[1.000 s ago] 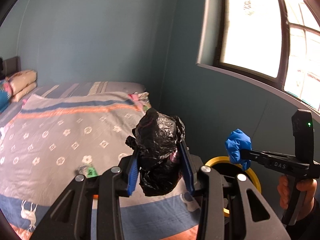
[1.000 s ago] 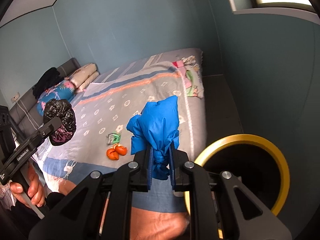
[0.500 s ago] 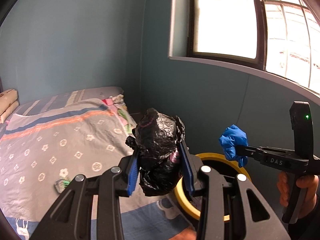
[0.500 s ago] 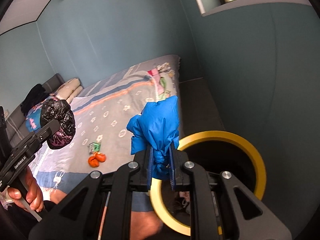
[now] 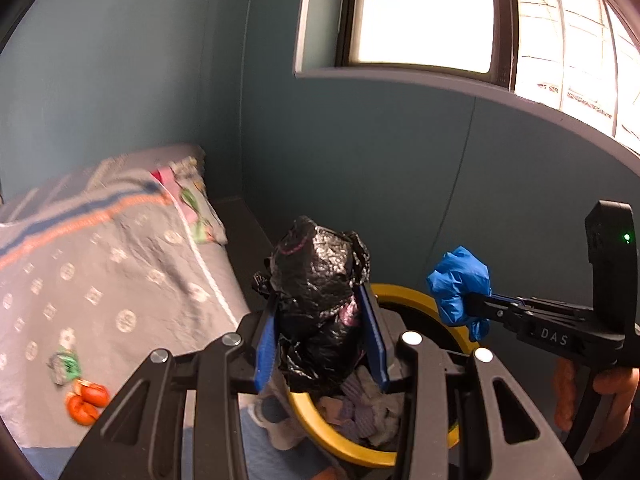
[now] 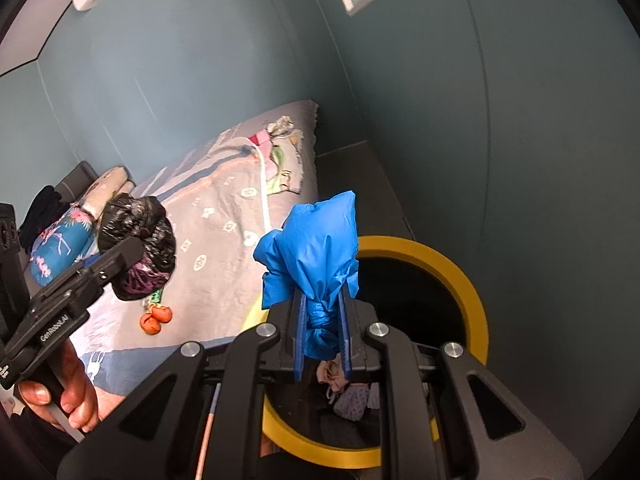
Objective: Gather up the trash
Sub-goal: 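Open both tools to drop the black bag and blue glove into the bin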
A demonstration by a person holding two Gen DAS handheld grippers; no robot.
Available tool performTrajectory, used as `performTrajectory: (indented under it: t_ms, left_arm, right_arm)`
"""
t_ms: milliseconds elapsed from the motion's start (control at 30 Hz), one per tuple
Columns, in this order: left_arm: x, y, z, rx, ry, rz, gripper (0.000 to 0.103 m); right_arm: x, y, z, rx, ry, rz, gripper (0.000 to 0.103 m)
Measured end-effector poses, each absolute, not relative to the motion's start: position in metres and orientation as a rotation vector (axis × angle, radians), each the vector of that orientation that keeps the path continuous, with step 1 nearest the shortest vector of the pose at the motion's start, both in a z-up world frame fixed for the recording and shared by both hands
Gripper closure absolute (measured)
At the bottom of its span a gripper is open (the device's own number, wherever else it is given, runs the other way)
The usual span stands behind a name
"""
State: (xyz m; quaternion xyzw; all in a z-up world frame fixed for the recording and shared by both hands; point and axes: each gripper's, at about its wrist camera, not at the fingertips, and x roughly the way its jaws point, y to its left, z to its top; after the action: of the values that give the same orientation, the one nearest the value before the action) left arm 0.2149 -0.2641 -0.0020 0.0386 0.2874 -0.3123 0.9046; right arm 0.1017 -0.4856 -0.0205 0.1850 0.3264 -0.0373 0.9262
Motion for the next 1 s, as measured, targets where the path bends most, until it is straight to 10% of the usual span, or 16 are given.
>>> performTrajectory:
  t_ms: [667, 1000]
  left_arm:
    - [0.264, -0.322, -0.084, 0.051, 0.858, -0.717, 0.067]
    - [0.268, -0.315, -0.085, 0.017, 0.862, -0.705, 0.041]
  right_arm:
    - [0.139, -0.507, -0.082, 0.486, 0.776, -0.107, 0.089]
    - [0.137, -0.511, -0.089, 0.501, 0.776, -0.134, 0.077]
